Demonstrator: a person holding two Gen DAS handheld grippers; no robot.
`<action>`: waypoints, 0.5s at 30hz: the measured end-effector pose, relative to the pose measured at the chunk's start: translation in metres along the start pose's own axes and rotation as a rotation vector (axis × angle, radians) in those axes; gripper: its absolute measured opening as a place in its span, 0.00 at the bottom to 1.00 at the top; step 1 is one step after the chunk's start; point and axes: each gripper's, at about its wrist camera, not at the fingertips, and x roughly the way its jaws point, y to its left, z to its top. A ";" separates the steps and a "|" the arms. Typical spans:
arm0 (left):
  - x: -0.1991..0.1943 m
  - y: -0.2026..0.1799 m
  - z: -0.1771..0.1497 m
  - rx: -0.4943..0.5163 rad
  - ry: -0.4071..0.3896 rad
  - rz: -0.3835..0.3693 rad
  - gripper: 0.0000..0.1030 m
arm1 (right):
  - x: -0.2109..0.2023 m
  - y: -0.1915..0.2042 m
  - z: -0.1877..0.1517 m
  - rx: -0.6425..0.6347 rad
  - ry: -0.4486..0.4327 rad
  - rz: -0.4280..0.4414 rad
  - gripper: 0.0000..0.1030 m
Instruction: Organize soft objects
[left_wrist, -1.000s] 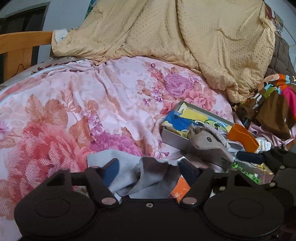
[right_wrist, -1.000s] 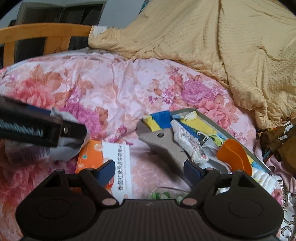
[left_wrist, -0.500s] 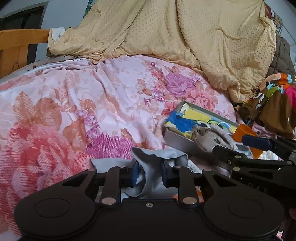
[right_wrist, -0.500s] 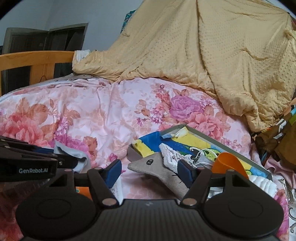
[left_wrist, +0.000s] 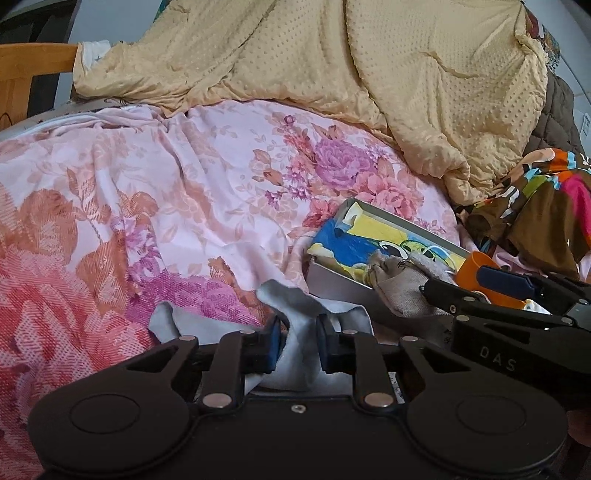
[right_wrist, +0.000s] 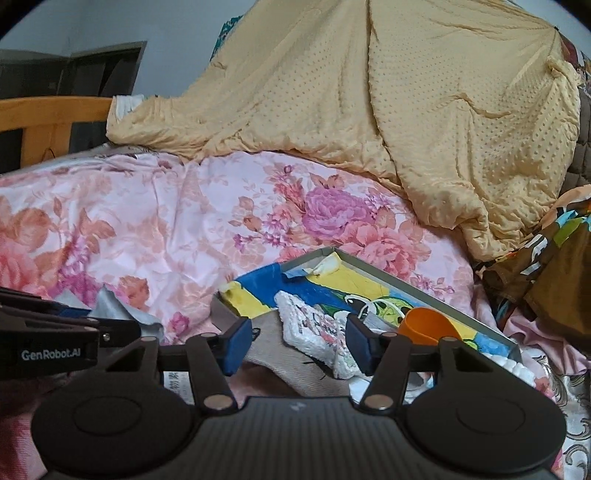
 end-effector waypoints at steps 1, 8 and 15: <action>0.001 0.001 -0.001 -0.005 0.002 -0.002 0.21 | 0.001 0.000 0.000 -0.001 0.001 -0.001 0.58; 0.004 0.004 -0.003 -0.012 0.009 -0.009 0.21 | 0.004 -0.004 0.002 0.026 -0.021 -0.008 0.56; 0.007 0.007 -0.004 -0.024 0.015 -0.013 0.19 | 0.011 -0.001 -0.001 0.003 0.015 -0.027 0.37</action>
